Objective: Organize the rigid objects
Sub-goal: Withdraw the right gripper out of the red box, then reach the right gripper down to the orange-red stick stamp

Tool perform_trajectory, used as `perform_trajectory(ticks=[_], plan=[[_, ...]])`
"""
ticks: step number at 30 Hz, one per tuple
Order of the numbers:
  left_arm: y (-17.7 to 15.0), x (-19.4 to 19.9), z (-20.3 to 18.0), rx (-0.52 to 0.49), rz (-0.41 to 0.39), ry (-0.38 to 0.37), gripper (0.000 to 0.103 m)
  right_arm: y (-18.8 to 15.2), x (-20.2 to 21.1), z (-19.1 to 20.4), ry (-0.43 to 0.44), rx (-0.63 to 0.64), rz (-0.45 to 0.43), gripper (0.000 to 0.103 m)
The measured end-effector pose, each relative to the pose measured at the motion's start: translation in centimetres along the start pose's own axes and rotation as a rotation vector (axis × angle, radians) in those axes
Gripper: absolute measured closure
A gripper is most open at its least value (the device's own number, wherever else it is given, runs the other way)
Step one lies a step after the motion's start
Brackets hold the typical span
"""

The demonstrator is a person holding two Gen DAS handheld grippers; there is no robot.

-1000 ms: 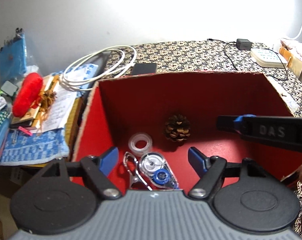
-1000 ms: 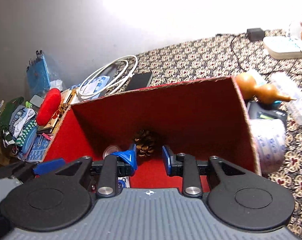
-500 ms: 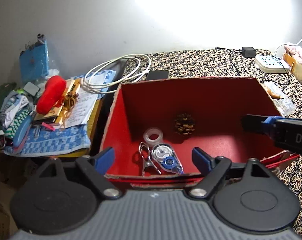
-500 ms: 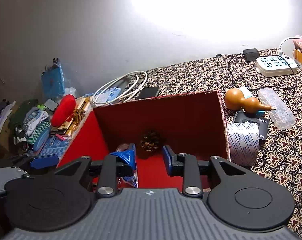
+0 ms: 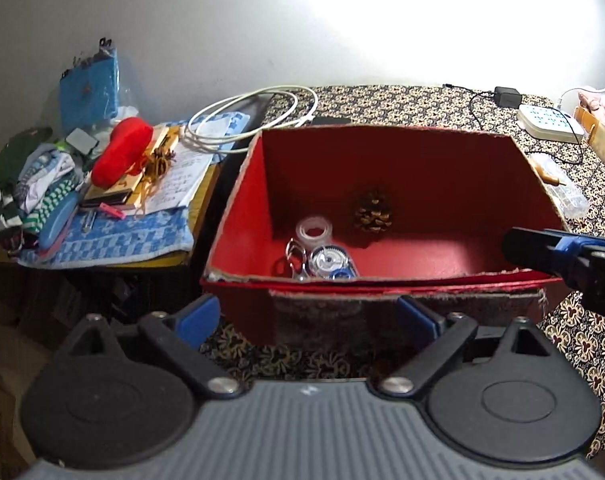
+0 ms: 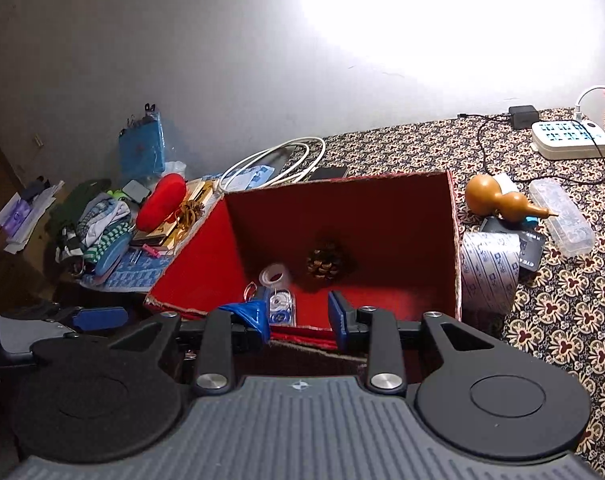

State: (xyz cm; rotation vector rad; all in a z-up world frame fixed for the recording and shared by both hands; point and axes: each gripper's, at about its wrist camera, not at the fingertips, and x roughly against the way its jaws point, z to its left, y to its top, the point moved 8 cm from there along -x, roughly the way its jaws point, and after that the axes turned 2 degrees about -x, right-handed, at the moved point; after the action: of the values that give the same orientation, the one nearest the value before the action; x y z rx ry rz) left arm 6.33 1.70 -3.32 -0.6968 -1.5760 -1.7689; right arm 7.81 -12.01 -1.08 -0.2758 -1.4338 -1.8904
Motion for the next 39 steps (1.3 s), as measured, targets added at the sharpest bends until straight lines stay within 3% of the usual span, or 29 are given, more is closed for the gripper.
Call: perform_trajectory(ticks=[14,21,27,35,39], plan=[[-3.7,-1.6,0.0,-0.002,0.102,0.005,0.009,-3.4,0.6,0.0,0.073,0.037,0.057,0.087],[-6.5,-4.2,0.6,-0.013,0.179,0.028,0.009,-6.5,-0.7,-1.2,0.046,0.065,0.128,0.087],[-8.4,-6.1,0.9,-0.010,0.237,-0.029,0.009,-9.1,-2.1,-1.6,0.026,0.097,0.202,0.087],[-9.3,-7.3,0.7,-0.050,0.228,-0.124,0.009,-10.0,-4.2,-1.2,0.052,0.062,0.247,0.087],[-9.4,-7.3,0.5,-0.052,0.201,-0.207,0.009,-9.9,-5.5,-1.3,0.076,0.005,0.254,0.088]])
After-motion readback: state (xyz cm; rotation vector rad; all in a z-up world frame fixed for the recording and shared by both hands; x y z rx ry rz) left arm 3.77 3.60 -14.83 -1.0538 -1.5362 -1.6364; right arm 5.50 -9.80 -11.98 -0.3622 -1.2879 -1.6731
